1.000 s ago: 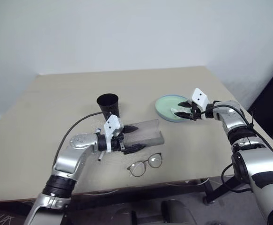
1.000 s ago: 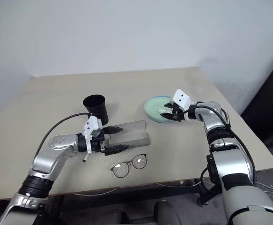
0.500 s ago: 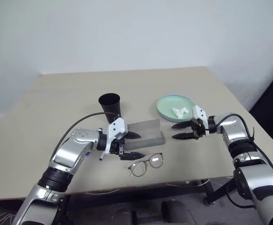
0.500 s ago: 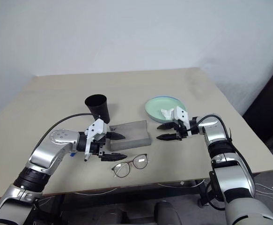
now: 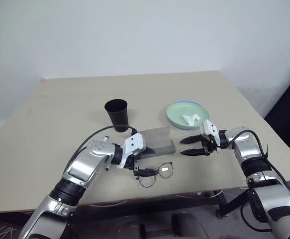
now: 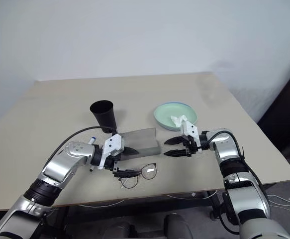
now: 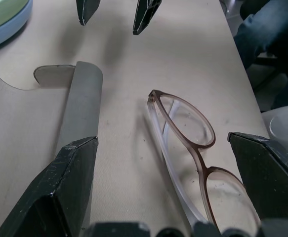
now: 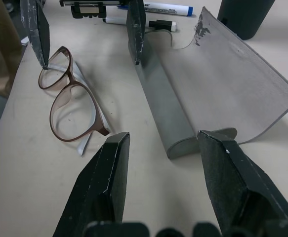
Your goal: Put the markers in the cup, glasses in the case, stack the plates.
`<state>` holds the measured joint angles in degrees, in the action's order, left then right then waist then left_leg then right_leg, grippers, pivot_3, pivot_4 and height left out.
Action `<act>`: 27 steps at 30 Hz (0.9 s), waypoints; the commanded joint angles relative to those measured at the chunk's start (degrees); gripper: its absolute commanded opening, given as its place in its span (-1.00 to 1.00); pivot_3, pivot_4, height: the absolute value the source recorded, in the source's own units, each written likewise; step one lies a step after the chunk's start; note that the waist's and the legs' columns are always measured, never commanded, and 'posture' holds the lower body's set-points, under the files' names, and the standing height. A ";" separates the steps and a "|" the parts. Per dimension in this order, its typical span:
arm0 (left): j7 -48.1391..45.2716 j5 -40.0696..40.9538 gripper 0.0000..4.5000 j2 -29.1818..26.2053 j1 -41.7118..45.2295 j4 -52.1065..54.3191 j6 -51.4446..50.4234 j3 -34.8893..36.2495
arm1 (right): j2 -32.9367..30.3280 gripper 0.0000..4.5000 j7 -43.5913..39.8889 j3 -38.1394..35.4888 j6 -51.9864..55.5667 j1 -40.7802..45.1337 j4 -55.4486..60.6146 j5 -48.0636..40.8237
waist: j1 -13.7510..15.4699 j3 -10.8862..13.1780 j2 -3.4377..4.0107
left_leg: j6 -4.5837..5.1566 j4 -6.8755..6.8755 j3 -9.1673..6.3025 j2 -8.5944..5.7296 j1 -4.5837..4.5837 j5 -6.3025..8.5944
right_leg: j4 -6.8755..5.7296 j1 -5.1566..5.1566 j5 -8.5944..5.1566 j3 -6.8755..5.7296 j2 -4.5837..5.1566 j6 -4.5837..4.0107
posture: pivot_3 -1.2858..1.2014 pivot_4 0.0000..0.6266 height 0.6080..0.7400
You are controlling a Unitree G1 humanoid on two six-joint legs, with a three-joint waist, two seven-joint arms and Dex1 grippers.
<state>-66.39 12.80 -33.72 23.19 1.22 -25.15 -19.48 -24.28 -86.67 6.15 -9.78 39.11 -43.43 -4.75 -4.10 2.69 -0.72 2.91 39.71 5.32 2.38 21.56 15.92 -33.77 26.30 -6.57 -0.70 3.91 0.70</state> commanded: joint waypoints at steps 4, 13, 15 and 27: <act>-2.32 -1.85 0.99 0.05 3.35 -0.36 1.38 -1.79 | -0.60 0.05 2.37 -0.35 -0.70 -1.10 4.54 -1.45 | 0.00 0.00 0.00 | 0.00 0.03 0.01 0.00 -0.01 0.00 | 0.00 -0.01 0.00 0.00 0.00 0.00 | 0.03 -1.00 0.88; -6.68 -3.32 0.99 -0.86 6.40 -3.14 -0.08 -4.24 | 0.05 0.05 5.93 0.28 -1.43 -2.75 6.50 -1.40 | 0.00 0.00 0.00 | 0.00 0.05 -0.01 0.00 0.00 0.00 | 0.00 0.00 0.00 0.00 -0.01 0.00 | 0.03 -1.00 0.88; -7.35 -3.57 0.91 -0.92 6.66 -3.65 -0.34 -4.55 | 0.11 0.05 6.64 0.41 -1.65 -3.08 6.75 -1.34 | 0.00 0.00 0.00 | 0.00 0.05 -0.01 0.00 0.00 0.00 | 0.00 -0.01 0.00 0.00 -0.01 0.00 | 0.03 -1.00 0.88; -7.99 -3.92 0.11 0.15 6.44 -3.84 -1.13 -4.78 | -0.47 0.05 8.50 0.90 -2.54 -3.11 6.14 -1.24 | 0.00 0.00 0.00 | 0.01 0.07 -0.01 0.00 0.01 0.00 | 0.00 -0.01 0.00 0.01 0.00 0.00 | 0.03 -1.00 0.88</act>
<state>-73.96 8.85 -33.71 28.30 -3.60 -26.39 -24.38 -24.11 -78.63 7.70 -11.41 35.07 -38.72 -4.99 -4.10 2.69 -0.73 2.92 39.78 5.31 2.38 21.57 15.92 -33.78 26.30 -6.58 -0.69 3.91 0.70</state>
